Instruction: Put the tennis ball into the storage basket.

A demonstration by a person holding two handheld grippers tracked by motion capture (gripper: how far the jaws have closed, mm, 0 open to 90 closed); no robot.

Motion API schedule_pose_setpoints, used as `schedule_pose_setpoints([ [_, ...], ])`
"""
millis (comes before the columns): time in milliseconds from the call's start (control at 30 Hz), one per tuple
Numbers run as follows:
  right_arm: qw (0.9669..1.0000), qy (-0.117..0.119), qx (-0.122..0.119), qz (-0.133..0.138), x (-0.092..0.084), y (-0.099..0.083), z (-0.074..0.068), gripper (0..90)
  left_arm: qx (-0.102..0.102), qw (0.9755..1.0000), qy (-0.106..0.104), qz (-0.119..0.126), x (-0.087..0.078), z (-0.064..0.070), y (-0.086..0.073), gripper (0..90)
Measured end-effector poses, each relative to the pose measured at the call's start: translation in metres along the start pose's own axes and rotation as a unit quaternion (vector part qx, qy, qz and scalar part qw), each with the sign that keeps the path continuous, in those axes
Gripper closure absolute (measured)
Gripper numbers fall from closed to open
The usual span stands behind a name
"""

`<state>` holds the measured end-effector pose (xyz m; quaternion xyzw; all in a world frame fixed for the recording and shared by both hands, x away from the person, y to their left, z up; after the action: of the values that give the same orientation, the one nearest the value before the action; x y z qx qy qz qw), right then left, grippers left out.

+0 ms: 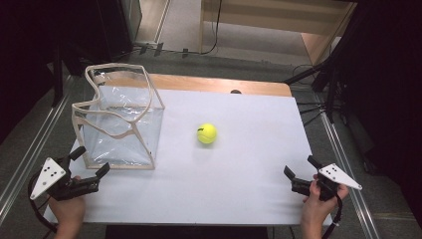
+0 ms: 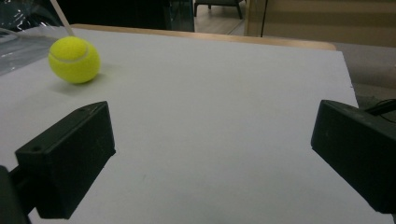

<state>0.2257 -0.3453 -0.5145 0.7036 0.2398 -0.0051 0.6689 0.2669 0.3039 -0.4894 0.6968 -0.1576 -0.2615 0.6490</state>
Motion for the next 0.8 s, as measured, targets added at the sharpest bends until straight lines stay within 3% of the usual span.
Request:
schedule_pose_setpoints([
  [233, 0.9997, 0.006, -0.019, -0.012, 0.002, 0.005, -0.008, 0.0, 0.002, 1.0, 0.001, -0.002, 0.0, 0.001, 0.0, 5.4],
  [633, 0.9976, 0.037, -0.042, -0.042, 0.013, 0.029, -0.022, 0.0, 0.007, 1.0, 0.003, -0.004, 0.0, 0.002, -0.001, 5.3],
  [800, 0.9964, 0.055, -0.04, -0.051, 0.021, 0.037, -0.026, 0.0, 0.008, 0.9999, 0.005, -0.006, 0.0, 0.002, -0.001, 5.3],
])
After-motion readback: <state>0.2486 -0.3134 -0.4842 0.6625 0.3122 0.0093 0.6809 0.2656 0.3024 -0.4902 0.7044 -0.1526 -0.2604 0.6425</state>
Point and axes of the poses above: each handheld gripper's, and its own axes: x roughly forward along the jaws, y roughly out of its top, z roughly to its right, the point moved 3 cm from there along x, roughly forward along the jaws
